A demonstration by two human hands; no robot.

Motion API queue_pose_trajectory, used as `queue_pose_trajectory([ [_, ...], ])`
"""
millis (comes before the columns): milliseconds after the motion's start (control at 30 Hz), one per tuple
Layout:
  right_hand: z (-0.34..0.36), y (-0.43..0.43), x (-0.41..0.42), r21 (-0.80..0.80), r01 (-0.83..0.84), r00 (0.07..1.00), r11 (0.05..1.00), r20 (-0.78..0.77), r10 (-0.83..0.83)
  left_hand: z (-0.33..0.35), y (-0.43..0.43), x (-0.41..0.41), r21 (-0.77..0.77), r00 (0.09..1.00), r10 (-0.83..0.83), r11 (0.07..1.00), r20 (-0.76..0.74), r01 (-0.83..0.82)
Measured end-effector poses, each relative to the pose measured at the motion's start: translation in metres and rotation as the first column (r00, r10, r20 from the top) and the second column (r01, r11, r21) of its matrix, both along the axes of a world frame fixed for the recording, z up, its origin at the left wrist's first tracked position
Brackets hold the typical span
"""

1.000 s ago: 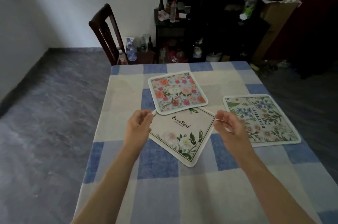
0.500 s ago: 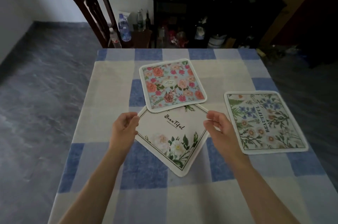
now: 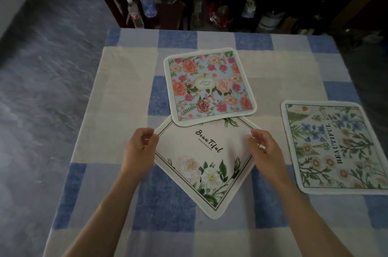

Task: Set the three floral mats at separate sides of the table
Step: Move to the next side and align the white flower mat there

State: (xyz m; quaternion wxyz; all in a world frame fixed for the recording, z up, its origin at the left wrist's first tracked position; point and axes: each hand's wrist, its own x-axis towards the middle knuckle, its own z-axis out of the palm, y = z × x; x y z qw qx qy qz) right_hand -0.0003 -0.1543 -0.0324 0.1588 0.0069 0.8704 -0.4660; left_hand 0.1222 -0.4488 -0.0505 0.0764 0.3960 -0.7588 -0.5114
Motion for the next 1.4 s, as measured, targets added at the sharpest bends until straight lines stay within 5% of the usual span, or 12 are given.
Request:
queue_pose_trajectory([
  [300, -0.028, 0.005, -0.030, 0.445, -0.116, 0.985, 0.888, -0.066, 0.161, -0.017, -0.010, -0.003, -0.354, 0.941, -0.136, 0.902, 0.311, 0.247],
  [733, -0.035, 0.002, -0.035, 0.646, -0.137, 0.953, 0.751, -0.120, 0.278, -0.016, -0.004, -0.002, -0.467, 0.888, -0.176, 0.797, 0.425, 0.382],
  [967, -0.041, 0.007, -0.044, 0.672, -0.153, 0.935, 0.725, -0.140, 0.327, -0.010, 0.000, 0.000, -0.487, 0.888, -0.197, 0.776, 0.416, 0.400],
  [1167, -0.036, 0.019, -0.040, 0.528, -0.094, 0.949, 0.844, -0.209, 0.237, -0.002, 0.005, 0.008, -0.521, 0.880, -0.226, 0.734, 0.418, 0.436],
  [1400, -0.016, 0.028, -0.009, 0.560, -0.118, 0.922, 0.820, -0.244, 0.299, 0.016, 0.012, 0.032, -0.515, 0.888, -0.225, 0.746, 0.401, 0.422],
])
